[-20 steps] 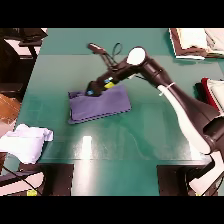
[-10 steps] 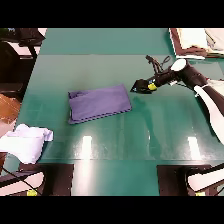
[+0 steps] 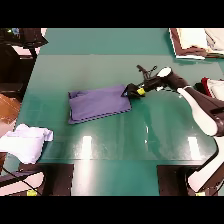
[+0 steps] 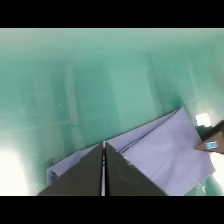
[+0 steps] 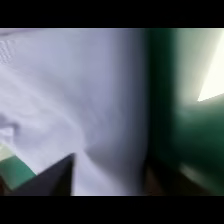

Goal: Fold the shirts.

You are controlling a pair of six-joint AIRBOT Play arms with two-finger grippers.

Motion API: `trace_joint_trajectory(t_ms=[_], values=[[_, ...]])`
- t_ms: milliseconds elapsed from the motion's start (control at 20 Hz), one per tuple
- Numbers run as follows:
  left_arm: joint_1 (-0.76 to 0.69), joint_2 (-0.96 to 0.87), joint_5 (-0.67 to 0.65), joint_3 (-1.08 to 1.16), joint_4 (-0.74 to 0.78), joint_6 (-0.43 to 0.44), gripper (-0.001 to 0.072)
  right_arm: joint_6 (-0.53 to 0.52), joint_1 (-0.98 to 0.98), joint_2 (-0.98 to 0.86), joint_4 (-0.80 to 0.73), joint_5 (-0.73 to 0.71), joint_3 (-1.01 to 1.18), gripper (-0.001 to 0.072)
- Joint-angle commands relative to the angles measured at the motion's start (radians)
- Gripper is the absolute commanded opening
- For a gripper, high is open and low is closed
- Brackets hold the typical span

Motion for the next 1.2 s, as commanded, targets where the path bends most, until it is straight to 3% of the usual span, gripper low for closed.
trace_joint_trajectory(t_ms=[0, 100, 150, 400, 750, 1150], values=[[0.000, -0.005, 0.007, -0.002, -0.038, 0.000, 0.0025, 0.000, 0.064, -0.095, 0.067, 0.048, 0.118, 0.0419], [-0.007, -0.012, 0.016, -0.002, -0.088, 0.000, 0.0023, -0.009, 0.095, -0.105, 0.064, 0.047, 0.162, 0.0078], [-0.028, -0.011, 0.024, -0.002, -0.061, 0.000, 0.0023, -0.022, 0.097, -0.105, 0.065, 0.053, 0.180, 0.0017], [-0.193, -0.011, 0.051, -0.002, 0.034, 0.000, 0.0024, -0.022, -0.008, -0.014, 0.054, 0.056, 0.235, 0.0017], [-0.339, -0.011, 0.101, -0.002, 0.033, 0.000, 0.0024, 0.047, -0.464, 0.274, -0.208, 0.080, 0.234, 0.0017], [-0.380, -0.011, 0.160, -0.002, 0.006, -0.010, 0.0025, 0.048, -0.964, 0.391, -0.220, 0.061, 0.234, 0.0017]])
